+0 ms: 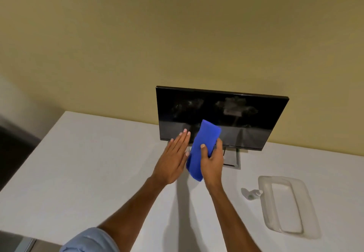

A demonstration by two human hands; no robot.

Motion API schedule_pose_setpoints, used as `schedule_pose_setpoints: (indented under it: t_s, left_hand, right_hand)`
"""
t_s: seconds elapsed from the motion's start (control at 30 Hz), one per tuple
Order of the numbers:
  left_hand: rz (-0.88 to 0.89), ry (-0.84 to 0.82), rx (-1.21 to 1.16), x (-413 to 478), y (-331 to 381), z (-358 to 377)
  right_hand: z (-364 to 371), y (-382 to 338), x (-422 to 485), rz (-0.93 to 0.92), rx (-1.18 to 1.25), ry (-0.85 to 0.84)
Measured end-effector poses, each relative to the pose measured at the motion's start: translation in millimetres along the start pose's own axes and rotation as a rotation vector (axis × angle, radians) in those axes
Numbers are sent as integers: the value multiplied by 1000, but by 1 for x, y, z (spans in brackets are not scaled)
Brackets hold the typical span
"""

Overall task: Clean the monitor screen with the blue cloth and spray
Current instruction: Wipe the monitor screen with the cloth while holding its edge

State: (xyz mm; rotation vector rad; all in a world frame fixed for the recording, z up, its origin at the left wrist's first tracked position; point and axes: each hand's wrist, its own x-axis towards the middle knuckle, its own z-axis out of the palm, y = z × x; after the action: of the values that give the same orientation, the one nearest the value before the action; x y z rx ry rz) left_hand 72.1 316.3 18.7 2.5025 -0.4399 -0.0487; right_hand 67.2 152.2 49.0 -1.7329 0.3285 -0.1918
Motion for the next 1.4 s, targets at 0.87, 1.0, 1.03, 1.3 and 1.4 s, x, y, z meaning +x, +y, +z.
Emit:
schedule_pose_setpoints:
  t_s: [0.87,1.0,1.03,1.3,1.4]
  left_hand:
    - [151,195,-154,103,-89,-175]
    - [129,198,-212,106,-90,-175]
    - [132,199,-213,107,-92,-175]
    - [135,253,-217,107,-92,-166]
    - [121,263,-194,108,-93,-164]
  right_hand:
    - [128,-37,137,-1089,-1206,-32]
    - [127,-36,141,-1151,-1237,-77]
    - [126,-35,142,-1160,-1235,-89]
    - [122,-19,140,-1221,-1315,-256]
    - [118,1,132,-1265,-1382,-400]
